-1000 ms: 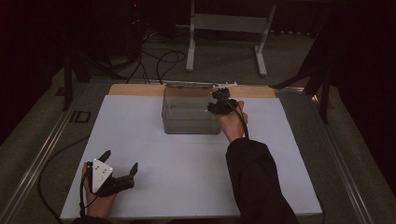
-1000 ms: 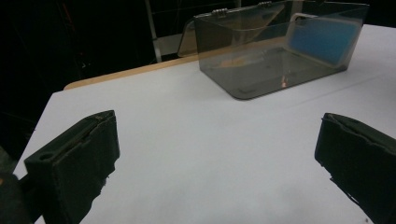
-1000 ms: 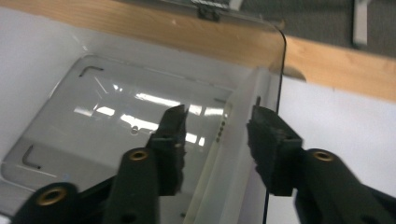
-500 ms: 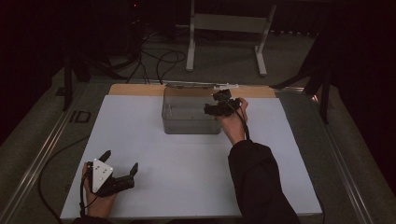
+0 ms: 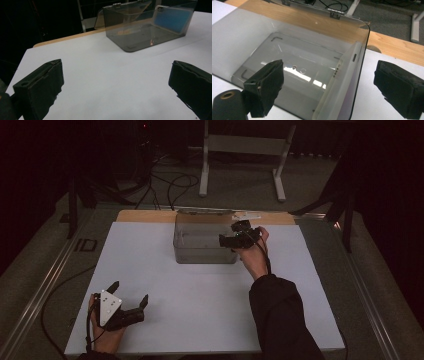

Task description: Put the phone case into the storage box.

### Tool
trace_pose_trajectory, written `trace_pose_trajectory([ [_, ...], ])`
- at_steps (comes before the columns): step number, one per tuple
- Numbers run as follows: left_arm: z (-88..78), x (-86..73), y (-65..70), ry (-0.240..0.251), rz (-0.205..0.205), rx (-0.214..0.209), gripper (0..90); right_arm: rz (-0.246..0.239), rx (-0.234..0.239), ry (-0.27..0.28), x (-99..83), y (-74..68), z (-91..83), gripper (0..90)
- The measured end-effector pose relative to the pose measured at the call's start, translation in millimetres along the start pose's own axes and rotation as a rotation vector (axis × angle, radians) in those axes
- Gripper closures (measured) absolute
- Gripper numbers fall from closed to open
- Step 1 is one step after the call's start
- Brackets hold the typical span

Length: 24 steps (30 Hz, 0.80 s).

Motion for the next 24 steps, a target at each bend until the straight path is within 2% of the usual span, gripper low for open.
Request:
trace_pose_trajectory([
  [6,0.5,-0.3,0.2,-0.002,-0.005,-0.006,0.5,0.001,0.020,0.026,-4.6,-0.1,-10.1,9.2],
  [14,1.4,-0.9,0.5,-0.012,-0.006,-0.013,0.5,-0.021,0.047,0.053,-14.8,-3.8,-25.7,8.9],
  [17,1.5,-1.0,0.5,-0.013,-0.006,-0.013,0.5,-0.023,0.048,0.073,-18.9,-0.5,-36.1,8.9],
  [24,1.9,-1.0,1.3,-0.014,-0.007,-0.016,0.5,-0.015,0.056,0.082,-32.4,7.3,-51.6,8.9],
])
Point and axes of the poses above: each handheld gripper's, and its own axes: z roughly forward along the jaws, x roughly out of its top, y roughly to its right, the point moved 4 cm from there along z, roughly forward along the jaws, and after that the axes turned 6 degrees about z, right-handed, at the moved point
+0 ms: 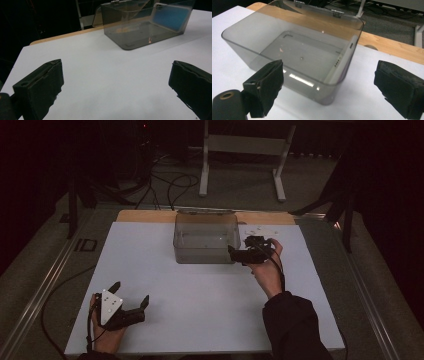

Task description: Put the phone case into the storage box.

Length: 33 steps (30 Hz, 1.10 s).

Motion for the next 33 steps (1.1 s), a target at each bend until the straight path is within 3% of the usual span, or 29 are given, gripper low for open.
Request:
trace_pose_trajectory([
  [10,0.6,-0.5,0.2,-0.009,0.000,-0.007,0.5,-0.020,0.017,0.051,-25.6,7.4,-23.6,8.9],
  [19,-1.4,1.5,-4.2,-0.008,-0.018,-0.009,0.5,-0.056,0.006,0.052,-43.9,8.7,-47.6,8.9],
  [27,-4.0,4.8,-8.8,0.001,-0.044,-0.013,0.5,-0.031,0.014,0.096,-69.3,16.4,-66.3,8.9],
  [30,-4.4,5.6,-9.3,-0.003,-0.045,-0.019,0.5,-0.017,0.025,0.072,-79.0,18.6,-70.7,8.9],
  [33,-5.1,6.5,-9.7,-0.008,-0.041,-0.020,0.5,-0.004,0.027,0.104,-86.1,20.9,-77.9,8.9],
])
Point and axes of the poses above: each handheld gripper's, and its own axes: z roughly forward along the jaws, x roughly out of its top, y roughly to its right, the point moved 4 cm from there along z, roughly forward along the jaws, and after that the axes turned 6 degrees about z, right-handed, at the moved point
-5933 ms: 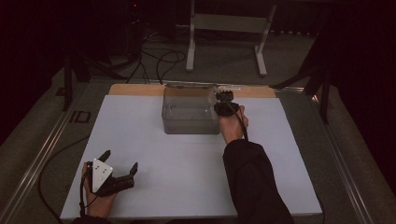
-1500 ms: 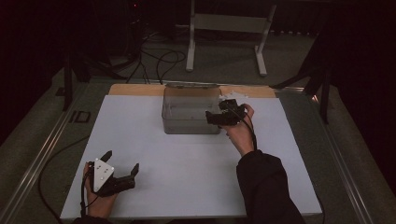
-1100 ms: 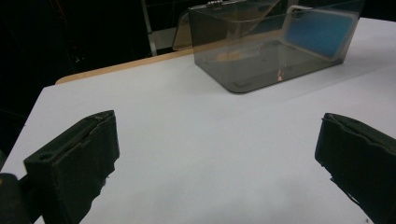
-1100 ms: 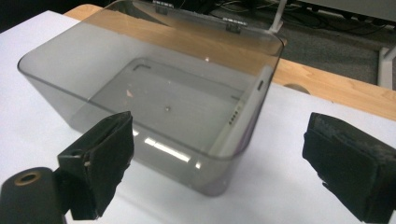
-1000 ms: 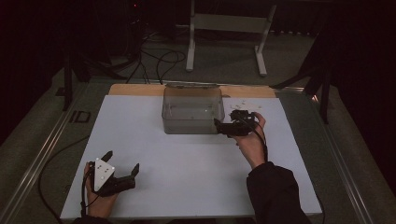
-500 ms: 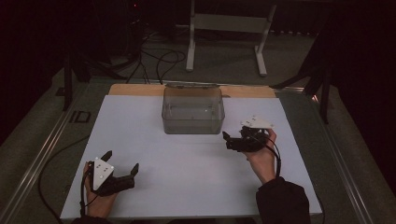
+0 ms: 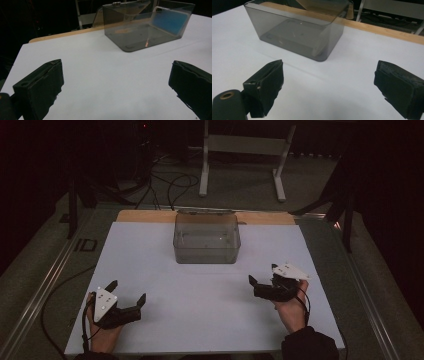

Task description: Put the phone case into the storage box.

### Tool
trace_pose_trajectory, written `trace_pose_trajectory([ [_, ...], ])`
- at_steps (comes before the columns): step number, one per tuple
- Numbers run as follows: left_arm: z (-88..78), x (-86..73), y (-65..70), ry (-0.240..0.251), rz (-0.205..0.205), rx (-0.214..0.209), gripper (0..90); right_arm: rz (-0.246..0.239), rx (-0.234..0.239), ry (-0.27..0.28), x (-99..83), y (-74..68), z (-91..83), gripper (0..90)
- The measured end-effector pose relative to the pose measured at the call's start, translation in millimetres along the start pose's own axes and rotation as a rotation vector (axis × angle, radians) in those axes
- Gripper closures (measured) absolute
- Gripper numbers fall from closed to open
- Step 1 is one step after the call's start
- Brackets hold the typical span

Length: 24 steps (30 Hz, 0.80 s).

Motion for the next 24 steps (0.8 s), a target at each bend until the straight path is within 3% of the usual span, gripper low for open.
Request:
trace_pose_trajectory([
  [8,-0.2,-0.2,1.3,-0.007,0.003,-0.023,0.5,0.018,0.017,0.083,-21.8,8.1,-19.3,8.9],
  [15,-0.9,-0.3,2.2,-0.004,0.007,-0.028,0.4,-0.002,0.036,0.189,-37.0,8.4,-36.2,8.9],
  [24,-0.6,-2.9,0.8,-0.008,0.001,-0.024,0.5,0.004,0.046,0.160,-48.9,12.3,-34.7,8.9],
])
Point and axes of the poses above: each handheld gripper's, and its own axes: z roughly forward along the jaws, x roughly out of its top, y roughly to its right, the point moved 4 cm from there along z, roughly forward along the jaws, and after that the axes turned 6 degrees about z, right-handed, at the moved point
